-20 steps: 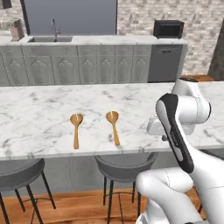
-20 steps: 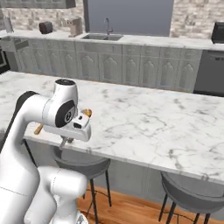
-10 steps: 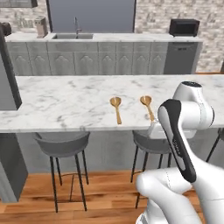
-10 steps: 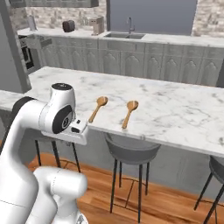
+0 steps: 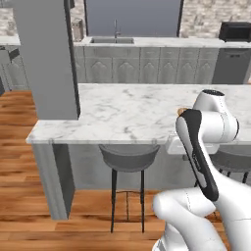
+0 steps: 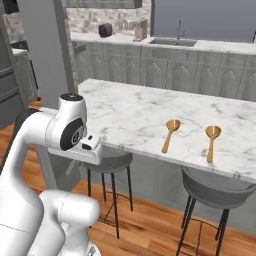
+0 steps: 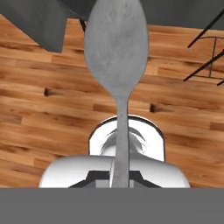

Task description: Pick up the metallic utensils from the counter and place them in the open drawer. Make sure not to pick up any wooden utensils.

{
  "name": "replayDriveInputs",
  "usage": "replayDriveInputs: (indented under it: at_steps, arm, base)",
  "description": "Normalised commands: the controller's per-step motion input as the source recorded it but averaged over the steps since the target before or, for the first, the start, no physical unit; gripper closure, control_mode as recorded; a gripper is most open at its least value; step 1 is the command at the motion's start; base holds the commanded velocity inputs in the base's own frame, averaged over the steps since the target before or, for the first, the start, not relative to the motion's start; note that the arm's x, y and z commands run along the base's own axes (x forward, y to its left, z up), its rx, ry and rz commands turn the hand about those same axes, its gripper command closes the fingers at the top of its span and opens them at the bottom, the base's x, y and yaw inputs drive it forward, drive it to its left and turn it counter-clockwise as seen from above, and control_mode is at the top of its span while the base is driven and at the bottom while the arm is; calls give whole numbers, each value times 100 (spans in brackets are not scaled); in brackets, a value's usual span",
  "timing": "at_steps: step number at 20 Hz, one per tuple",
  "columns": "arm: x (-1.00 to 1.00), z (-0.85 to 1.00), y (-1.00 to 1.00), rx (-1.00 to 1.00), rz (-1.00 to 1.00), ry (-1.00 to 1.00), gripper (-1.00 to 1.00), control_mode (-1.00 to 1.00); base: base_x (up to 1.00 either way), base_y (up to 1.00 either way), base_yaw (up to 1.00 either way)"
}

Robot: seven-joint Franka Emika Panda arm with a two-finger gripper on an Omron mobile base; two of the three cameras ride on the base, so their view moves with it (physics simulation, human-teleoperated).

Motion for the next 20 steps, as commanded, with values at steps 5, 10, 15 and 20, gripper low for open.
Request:
replayDriveInputs:
  at_steps: [5, 10, 15, 20]
  arm:
    - [0, 0, 0, 0, 0, 0, 100, 100]
    - [0, 0, 0, 0, 0, 0, 100, 100]
    - [0, 0, 0, 0, 0, 0, 100, 100]
    - [0, 0, 0, 0, 0, 0, 100, 100]
  base:
    - [1, 100, 11]
    - [0, 100, 0]
    - [8, 100, 0]
    - [21, 100, 2]
